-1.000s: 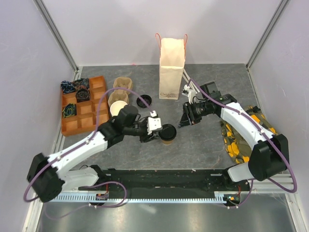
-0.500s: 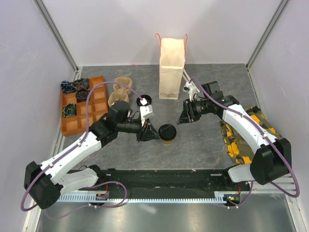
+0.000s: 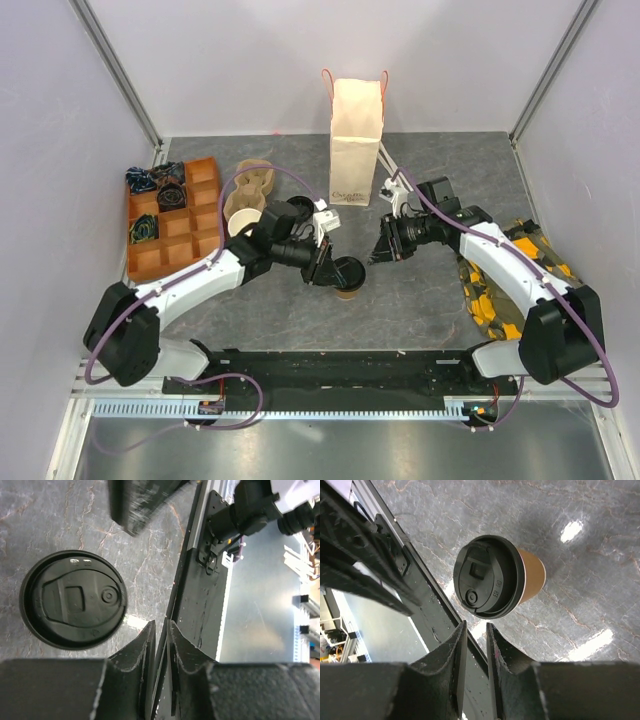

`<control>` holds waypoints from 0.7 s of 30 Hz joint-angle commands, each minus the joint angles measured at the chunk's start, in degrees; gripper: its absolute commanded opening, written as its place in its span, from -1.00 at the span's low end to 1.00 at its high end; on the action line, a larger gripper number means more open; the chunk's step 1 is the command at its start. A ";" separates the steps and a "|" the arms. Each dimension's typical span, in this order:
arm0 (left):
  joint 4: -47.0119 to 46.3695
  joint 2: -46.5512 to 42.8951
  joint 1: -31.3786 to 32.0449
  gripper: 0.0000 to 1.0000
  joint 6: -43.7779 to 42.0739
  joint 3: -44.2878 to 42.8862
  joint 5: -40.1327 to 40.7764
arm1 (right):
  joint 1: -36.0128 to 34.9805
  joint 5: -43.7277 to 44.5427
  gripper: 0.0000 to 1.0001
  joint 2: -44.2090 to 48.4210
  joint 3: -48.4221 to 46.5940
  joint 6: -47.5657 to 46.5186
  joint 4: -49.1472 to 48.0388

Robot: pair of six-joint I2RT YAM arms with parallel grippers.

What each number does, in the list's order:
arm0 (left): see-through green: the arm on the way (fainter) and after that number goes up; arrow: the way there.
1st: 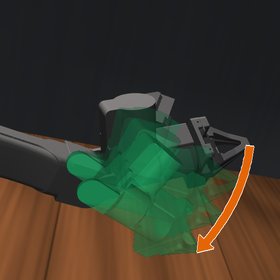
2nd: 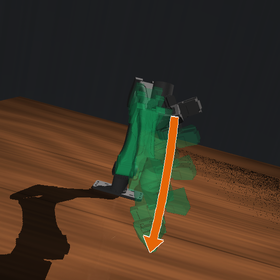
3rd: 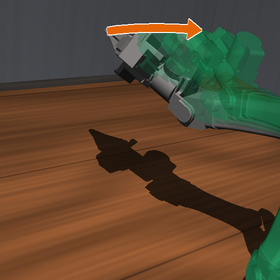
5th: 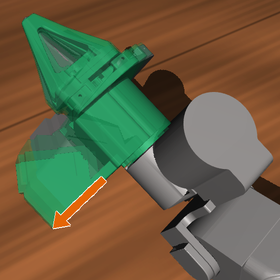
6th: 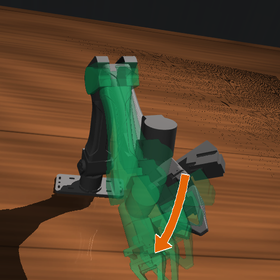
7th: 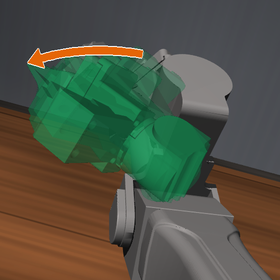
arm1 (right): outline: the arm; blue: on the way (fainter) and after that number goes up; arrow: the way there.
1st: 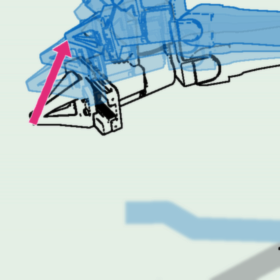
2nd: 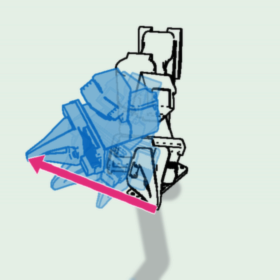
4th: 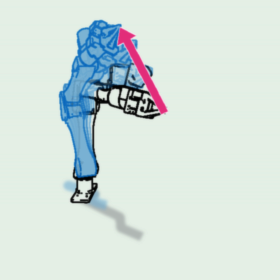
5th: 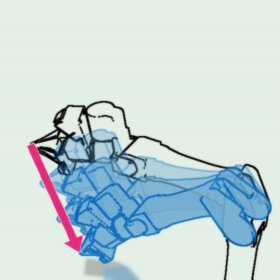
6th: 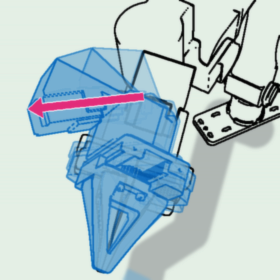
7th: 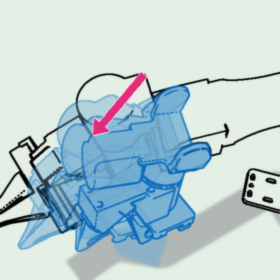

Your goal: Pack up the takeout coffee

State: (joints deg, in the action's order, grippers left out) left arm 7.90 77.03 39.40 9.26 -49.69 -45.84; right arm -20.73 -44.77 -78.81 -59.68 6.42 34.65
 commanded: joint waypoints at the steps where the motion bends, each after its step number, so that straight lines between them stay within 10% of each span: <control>1: -4.29 3.11 -0.46 -0.59 4.89 -2.52 -1.88 | 0.16 -0.76 -0.42 2.07 0.97 -0.35 -1.17; 21: -9.57 11.65 -4.68 -0.75 9.11 -0.58 -4.08 | -1.15 1.35 -0.56 1.20 1.32 -0.79 -0.90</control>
State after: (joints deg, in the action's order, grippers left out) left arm 1.56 88.09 35.03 16.34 -50.06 -47.68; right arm -20.97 -44.31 -77.58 -57.54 6.22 34.72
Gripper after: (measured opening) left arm 0.132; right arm 0.224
